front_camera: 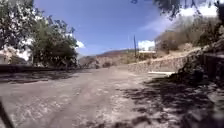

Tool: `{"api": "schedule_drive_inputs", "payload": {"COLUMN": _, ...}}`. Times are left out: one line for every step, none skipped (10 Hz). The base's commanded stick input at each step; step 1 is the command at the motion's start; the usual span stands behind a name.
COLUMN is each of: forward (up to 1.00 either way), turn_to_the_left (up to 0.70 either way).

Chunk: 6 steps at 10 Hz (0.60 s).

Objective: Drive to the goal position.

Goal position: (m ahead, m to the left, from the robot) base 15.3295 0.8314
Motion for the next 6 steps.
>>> {"api": "schedule_drive_inputs", "payload": {"forward": 0.70, "turn_to_the_left": 0.00}}
{"api": "schedule_drive_inputs", "payload": {"forward": 0.70, "turn_to_the_left": 0.00}}
{"api": "schedule_drive_inputs", "payload": {"forward": 0.70, "turn_to_the_left": 0.00}}
{"api": "schedule_drive_inputs", "payload": {"forward": 0.70, "turn_to_the_left": 0.00}}
{"api": "schedule_drive_inputs", "payload": {"forward": 0.70, "turn_to_the_left": 0.00}}
{"api": "schedule_drive_inputs", "payload": {"forward": 0.70, "turn_to_the_left": 0.00}}
